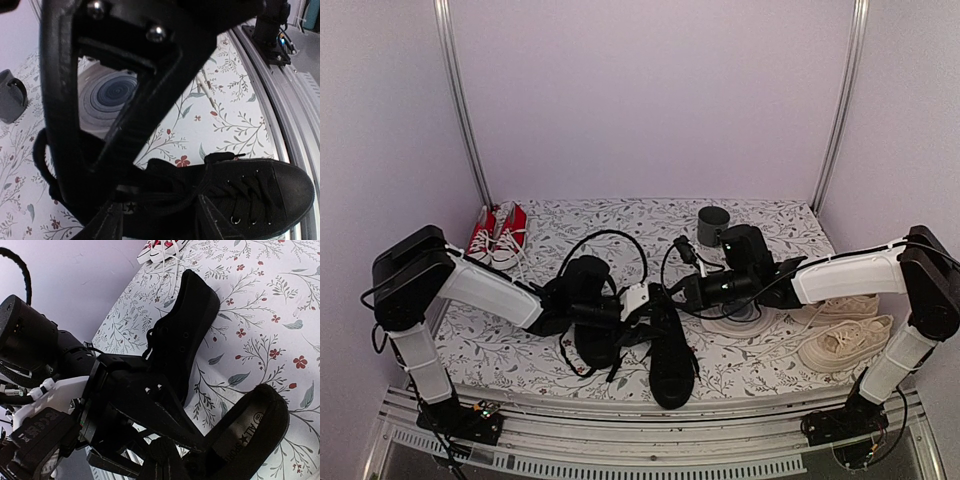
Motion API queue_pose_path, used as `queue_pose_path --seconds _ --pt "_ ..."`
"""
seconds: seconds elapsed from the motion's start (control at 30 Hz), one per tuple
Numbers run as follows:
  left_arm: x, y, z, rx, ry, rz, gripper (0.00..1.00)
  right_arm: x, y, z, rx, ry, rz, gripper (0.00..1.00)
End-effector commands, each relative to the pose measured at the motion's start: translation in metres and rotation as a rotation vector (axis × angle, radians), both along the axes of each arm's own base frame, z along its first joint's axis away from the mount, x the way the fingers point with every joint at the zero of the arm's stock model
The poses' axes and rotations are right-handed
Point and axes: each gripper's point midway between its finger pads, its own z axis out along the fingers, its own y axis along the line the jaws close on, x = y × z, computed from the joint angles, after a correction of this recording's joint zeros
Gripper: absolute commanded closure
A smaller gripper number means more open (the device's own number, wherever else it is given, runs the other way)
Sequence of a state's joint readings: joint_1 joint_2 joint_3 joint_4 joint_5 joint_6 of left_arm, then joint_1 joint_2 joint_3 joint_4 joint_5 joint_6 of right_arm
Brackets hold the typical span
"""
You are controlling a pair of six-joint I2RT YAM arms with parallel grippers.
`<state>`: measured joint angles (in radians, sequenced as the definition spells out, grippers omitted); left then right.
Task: Tie the shoes
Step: Pass from the right arm to the left
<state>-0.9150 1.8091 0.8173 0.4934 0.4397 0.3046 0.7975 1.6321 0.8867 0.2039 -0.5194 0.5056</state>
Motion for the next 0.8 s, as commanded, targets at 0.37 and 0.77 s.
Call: queue_pose_path --seconds 0.37,0.77 --pt "0.014 -0.021 0.011 -0.087 0.012 -0.004 0.81 -0.003 0.008 0.012 0.063 -0.011 0.033 0.99" --pt "0.011 -0.014 0.008 -0.092 0.004 0.009 1.00 -0.005 -0.031 0.018 0.037 -0.052 0.025 0.58"
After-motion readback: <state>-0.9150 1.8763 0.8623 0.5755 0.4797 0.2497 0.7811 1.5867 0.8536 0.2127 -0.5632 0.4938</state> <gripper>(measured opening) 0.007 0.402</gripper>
